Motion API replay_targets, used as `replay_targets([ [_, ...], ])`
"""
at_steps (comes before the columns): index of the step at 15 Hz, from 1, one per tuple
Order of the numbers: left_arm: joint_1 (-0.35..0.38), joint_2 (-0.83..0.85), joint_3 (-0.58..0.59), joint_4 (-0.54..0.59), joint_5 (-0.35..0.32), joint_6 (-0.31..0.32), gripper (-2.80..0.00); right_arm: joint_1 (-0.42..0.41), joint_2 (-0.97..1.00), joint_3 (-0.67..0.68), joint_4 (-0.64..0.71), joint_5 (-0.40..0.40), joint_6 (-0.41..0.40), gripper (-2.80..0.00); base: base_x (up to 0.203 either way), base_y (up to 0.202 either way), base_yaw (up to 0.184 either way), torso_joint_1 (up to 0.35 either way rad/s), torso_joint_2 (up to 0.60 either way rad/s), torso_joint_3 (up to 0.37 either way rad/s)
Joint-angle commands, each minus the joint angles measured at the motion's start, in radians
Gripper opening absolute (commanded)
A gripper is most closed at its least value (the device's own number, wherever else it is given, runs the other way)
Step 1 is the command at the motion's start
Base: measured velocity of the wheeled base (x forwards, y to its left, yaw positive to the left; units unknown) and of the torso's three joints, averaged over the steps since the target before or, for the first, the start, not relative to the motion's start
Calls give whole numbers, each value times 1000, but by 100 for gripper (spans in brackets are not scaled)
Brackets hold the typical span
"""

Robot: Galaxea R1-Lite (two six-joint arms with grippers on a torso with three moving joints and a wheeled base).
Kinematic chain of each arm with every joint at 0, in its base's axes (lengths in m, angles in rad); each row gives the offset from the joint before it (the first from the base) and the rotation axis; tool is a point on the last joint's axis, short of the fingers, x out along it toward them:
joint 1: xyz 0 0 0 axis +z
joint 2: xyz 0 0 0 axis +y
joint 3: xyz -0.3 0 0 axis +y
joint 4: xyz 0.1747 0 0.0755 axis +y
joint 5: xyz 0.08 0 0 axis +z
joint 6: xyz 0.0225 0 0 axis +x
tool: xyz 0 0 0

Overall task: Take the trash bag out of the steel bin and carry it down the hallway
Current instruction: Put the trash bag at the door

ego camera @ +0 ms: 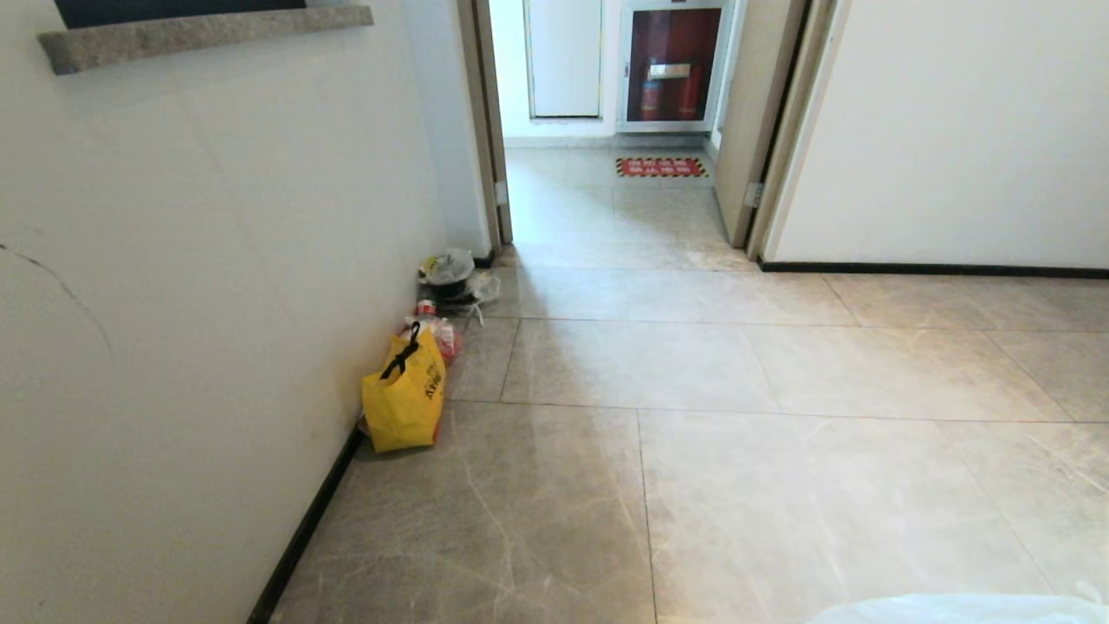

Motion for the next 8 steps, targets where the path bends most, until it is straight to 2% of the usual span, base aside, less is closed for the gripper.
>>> replay_targets([
  [1, 0, 0, 0, 1, 0, 0, -280, 0, 1, 0, -1, 0, -1, -280, 191, 0, 2, 2, 7, 2],
  [8, 0, 0, 0, 1, 0, 0, -280, 0, 1, 0, -1, 0, -1, -280, 193, 0, 1, 3, 2, 2],
])
